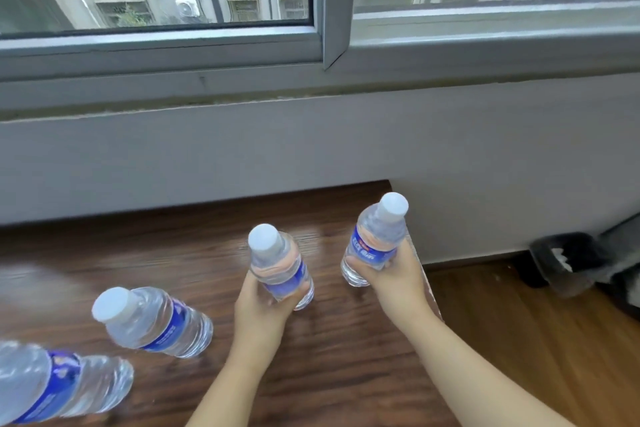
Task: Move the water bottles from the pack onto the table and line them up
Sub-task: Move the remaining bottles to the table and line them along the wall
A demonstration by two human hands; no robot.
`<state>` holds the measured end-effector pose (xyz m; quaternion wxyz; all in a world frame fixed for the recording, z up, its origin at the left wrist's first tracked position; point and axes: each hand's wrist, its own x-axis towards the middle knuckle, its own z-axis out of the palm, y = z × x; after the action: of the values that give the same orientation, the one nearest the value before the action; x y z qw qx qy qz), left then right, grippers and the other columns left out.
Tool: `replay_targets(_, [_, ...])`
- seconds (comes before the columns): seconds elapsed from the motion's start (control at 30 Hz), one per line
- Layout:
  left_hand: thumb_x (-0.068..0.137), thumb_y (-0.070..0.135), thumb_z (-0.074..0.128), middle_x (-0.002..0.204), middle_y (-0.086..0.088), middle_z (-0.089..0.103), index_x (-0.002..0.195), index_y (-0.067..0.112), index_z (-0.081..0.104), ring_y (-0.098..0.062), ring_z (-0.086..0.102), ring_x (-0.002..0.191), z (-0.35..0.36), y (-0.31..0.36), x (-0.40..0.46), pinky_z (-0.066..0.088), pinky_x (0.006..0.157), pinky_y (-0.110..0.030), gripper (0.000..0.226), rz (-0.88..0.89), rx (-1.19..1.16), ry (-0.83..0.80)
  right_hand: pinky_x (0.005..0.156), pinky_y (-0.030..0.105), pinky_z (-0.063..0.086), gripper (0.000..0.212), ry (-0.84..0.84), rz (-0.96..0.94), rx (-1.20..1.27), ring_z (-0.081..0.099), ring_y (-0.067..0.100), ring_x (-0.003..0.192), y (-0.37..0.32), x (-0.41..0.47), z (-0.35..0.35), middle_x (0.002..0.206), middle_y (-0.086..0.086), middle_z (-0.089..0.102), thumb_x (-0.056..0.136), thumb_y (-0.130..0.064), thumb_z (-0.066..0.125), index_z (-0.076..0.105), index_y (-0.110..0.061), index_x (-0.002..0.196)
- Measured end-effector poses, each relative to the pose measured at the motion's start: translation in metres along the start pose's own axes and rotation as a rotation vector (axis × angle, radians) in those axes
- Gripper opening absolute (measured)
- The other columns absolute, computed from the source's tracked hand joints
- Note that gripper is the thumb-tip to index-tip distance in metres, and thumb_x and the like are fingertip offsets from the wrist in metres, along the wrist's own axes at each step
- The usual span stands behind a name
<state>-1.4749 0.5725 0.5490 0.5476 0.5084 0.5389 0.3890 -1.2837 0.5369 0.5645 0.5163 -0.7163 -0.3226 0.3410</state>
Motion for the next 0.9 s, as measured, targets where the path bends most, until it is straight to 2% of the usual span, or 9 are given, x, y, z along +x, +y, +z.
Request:
replay_targets(0.1, [0.065, 0.012, 0.086, 0.095, 0.005, 0.072, 0.100, 0.026, 0.062, 0.000, 0.067, 0.085, 0.018, 0.014, 0.028, 0.050, 0.069, -0.012, 0.045, 0.036, 0.023, 0.039, 0.091, 0.039, 0.055, 0.050, -0.015, -0.027, 0.031, 0.067, 0.013, 0.095, -0.005, 0.034, -0.006, 0.100, -0.004, 0.070, 0.065, -0.011, 0.087, 0.058, -0.031, 0.101])
replay_targets(0.17, [0.066, 0.007, 0.085, 0.093, 0.005, 0.072, 0.099, 0.023, 0.062, 0.003, 0.067, 0.080, 0.032, 0.020, 0.048, 0.051, 0.067, -0.010, 0.043, 0.056, -0.001, 0.060, 0.090, 0.041, 0.055, 0.049, -0.017, -0.033, 0.008, 0.067, 0.012, 0.094, -0.006, 0.058, -0.010, 0.097, -0.006, 0.071, 0.062, -0.020, 0.087, 0.058, -0.034, 0.099])
replay_targets(0.23, [0.065, 0.006, 0.085, 0.092, 0.004, 0.073, 0.098, 0.022, 0.064, -0.001, 0.068, 0.080, 0.046, 0.025, 0.067, 0.052, 0.070, -0.014, 0.042, 0.066, -0.021, 0.088, 0.089, 0.041, 0.055, 0.049, -0.032, -0.042, -0.003, 0.068, 0.013, 0.093, -0.007, 0.080, -0.014, 0.097, -0.005, 0.071, 0.061, -0.019, 0.088, 0.059, -0.032, 0.099])
replay_targets(0.33, [0.064, 0.012, 0.086, 0.092, 0.005, 0.074, 0.098, 0.025, 0.064, -0.010, 0.069, 0.087, 0.063, 0.027, 0.095, 0.052, 0.079, -0.026, 0.043, 0.071, -0.017, 0.102, 0.087, 0.034, 0.055, 0.048, -0.041, -0.076, 0.021, 0.069, 0.013, 0.092, -0.006, 0.109, -0.019, 0.096, -0.003, 0.071, 0.064, -0.008, 0.087, 0.060, -0.028, 0.098])
replay_targets(0.4, [0.064, 0.013, 0.087, 0.092, 0.006, 0.074, 0.098, 0.024, 0.064, -0.007, 0.069, 0.087, 0.075, 0.029, 0.111, 0.052, 0.078, -0.023, 0.042, 0.078, -0.014, 0.107, 0.085, 0.031, 0.055, 0.047, -0.041, -0.102, 0.021, 0.069, 0.012, 0.090, -0.005, 0.125, -0.020, 0.095, -0.003, 0.071, 0.064, -0.005, 0.087, 0.060, -0.027, 0.095])
replay_targets(0.53, [0.065, 0.012, 0.086, 0.090, 0.010, 0.072, 0.099, 0.022, 0.064, 0.006, 0.066, 0.078, 0.096, 0.033, 0.131, 0.049, 0.067, -0.007, 0.042, 0.095, -0.017, 0.116, 0.078, 0.022, 0.052, 0.046, -0.047, -0.112, 0.019, 0.067, 0.009, 0.086, -0.003, 0.152, -0.019, 0.094, -0.004, 0.071, 0.065, -0.003, 0.086, 0.060, -0.026, 0.095])
replay_targets(0.73, [0.064, 0.017, 0.087, 0.090, 0.012, 0.072, 0.099, 0.027, 0.064, 0.003, 0.066, 0.082, 0.119, 0.023, 0.149, 0.049, 0.075, -0.019, 0.043, 0.079, 0.028, 0.096, 0.069, 0.012, 0.051, 0.043, -0.048, -0.117, 0.024, 0.066, -0.002, 0.079, 0.003, 0.173, -0.014, 0.092, -0.005, 0.071, 0.066, -0.004, 0.085, 0.061, -0.018, 0.099])
replay_targets(0.83, [0.063, 0.018, 0.087, 0.092, 0.012, 0.072, 0.101, 0.026, 0.064, 0.000, 0.066, 0.086, 0.126, 0.020, 0.153, 0.049, 0.076, -0.019, 0.045, 0.087, 0.039, 0.105, 0.075, 0.019, 0.051, 0.046, -0.058, -0.130, 0.021, 0.068, 0.006, 0.087, 0.006, 0.178, -0.012, 0.095, -0.003, 0.072, 0.066, -0.005, 0.085, 0.061, -0.017, 0.103])
replay_targets(0.9, [0.063, 0.020, 0.087, 0.092, 0.012, 0.071, 0.098, 0.030, 0.063, 0.002, 0.065, 0.087, 0.130, 0.019, 0.156, 0.048, 0.075, -0.017, 0.044, 0.087, 0.048, 0.111, 0.080, 0.025, 0.052, 0.047, -0.062, -0.157, 0.003, 0.067, 0.009, 0.093, 0.008, 0.180, -0.010, 0.100, -0.003, 0.070, 0.066, -0.008, 0.085, 0.060, -0.025, 0.102])
